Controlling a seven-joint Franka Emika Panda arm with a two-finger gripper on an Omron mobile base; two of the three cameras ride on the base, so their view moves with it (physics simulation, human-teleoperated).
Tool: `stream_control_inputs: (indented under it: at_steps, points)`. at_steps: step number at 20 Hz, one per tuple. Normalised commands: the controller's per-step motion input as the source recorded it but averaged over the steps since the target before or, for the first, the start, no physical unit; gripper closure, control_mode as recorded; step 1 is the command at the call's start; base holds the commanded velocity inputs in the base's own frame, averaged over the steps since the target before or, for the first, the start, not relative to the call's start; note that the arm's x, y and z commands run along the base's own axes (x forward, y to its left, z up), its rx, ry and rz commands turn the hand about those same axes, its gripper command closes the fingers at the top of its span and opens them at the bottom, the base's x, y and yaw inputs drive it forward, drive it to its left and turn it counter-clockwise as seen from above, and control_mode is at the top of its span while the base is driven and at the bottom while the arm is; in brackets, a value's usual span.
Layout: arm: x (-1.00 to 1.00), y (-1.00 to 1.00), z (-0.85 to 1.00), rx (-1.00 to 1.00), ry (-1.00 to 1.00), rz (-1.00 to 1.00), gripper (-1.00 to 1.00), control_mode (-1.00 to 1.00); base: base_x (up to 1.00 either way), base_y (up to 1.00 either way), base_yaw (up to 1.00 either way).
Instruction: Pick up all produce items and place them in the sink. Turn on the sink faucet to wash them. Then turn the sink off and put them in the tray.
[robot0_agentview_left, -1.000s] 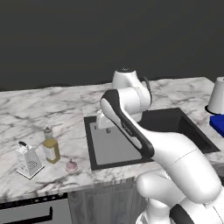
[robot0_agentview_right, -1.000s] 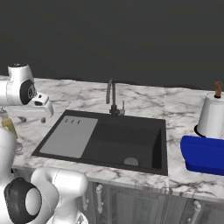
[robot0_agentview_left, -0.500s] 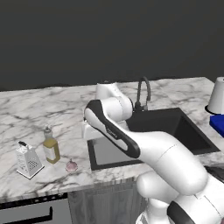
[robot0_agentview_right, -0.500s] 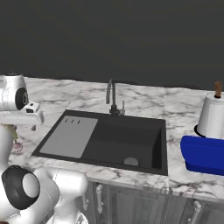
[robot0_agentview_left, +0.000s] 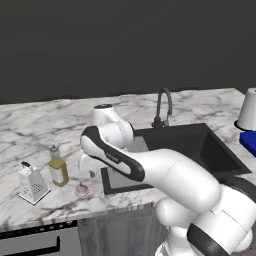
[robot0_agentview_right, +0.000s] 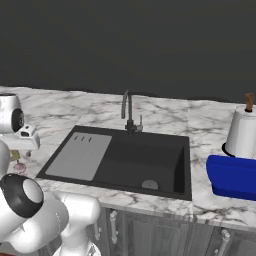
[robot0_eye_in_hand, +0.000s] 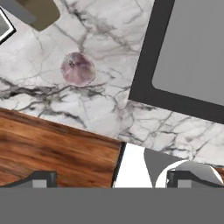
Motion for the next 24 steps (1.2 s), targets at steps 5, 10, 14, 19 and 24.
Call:
stream_control_inputs:
  at_steps: [5,10,14,19,24]
  points:
    - [0.0,0.39,-0.38,0.0,0.06,0.06,-1.0,-1.0,0.0,0.0,0.0]
    - [0.07,0.32,-0.28,0.0,0.04,0.05,-1.0,-1.0,0.0,0.0,0.0]
    - [0.17,0.11,-0.24,0.0,0.01,0.02,-1.0,-1.0,0.0,0.0,0.0]
    - [0.27,0.06,-0.25,0.0,0.0,0.0,-1.0,-1.0,0.0,0.0,0.0]
    - [0.27,0.08,-0.24,0.0,0.0,0.0,-1.0,-1.0,0.0,0.0,0.0]
